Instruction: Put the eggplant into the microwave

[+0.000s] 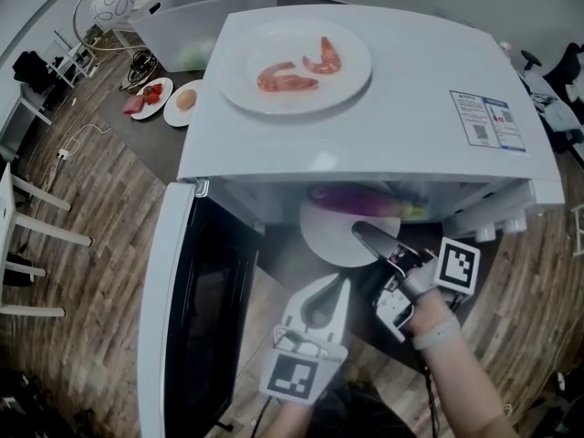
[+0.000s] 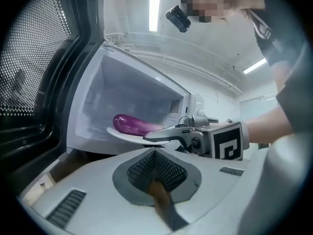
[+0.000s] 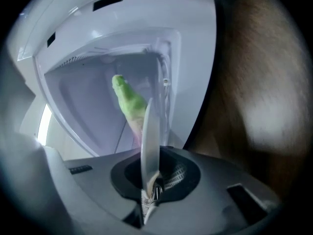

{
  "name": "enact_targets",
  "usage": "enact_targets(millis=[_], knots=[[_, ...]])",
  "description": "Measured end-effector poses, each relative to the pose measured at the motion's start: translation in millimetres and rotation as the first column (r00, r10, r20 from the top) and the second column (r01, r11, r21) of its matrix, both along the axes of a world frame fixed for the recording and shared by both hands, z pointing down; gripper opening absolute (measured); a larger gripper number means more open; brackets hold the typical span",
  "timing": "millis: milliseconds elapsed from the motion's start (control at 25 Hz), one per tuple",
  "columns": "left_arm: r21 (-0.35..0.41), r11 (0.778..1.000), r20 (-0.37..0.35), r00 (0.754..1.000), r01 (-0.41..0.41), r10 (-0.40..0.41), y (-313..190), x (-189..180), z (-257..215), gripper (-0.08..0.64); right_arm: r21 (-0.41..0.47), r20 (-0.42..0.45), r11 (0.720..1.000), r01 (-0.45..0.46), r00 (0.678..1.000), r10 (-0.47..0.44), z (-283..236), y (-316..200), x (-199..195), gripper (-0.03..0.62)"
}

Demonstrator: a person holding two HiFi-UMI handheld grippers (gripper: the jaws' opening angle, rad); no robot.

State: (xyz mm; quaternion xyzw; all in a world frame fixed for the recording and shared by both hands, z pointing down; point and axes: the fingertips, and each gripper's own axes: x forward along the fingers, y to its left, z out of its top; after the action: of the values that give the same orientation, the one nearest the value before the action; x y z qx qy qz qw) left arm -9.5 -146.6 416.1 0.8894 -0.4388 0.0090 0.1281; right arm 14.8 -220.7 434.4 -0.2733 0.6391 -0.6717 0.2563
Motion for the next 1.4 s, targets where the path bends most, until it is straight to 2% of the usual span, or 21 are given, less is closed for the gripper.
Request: enact_targets(millis=[640,760,800,920,1000,1400], knots=[[-0.005,1.0,-0.022,1.0,0.005,-0.005,-13,2,-5,0.0,0.008,-0.001,1.0,0.027,1.0,-0.027,0,-9,-4,0.011],[-0.009,1.0,-0.033,0.999,0.006,-0.006,-13,3,-4,0.0,0.035,-0.03,0.998,0.046,0.999,-0.045,-1,-7,-6,0.017],[-0.012,1.0,-0.037,0.999,0.006,-0.006,-13,3,-4,0.0,0.047,-0.042,0.997,0.06,0.997,-0.058,-2,-5,-8,0.042],[-0.015,1.0,-0.049,0.999,0.009,-0.01,-15,4,-4,0.0,0.078,-0.078,0.993,0.093,0.993,-0.087,-3,1,-12,0.053],[-0.016,1.0,-0.056,0.998,0.013,-0.014,-16,4,-4,0.0,0.099,-0.103,0.989,0.107,0.99,-0.097,-3,5,-11,0.084],[-0.037,0.999,-0.055,0.998,0.014,-0.016,-20,4,-3,0.0,0.177,-0.204,0.974,0.143,0.973,-0.105,-7,25,-3,0.13]])
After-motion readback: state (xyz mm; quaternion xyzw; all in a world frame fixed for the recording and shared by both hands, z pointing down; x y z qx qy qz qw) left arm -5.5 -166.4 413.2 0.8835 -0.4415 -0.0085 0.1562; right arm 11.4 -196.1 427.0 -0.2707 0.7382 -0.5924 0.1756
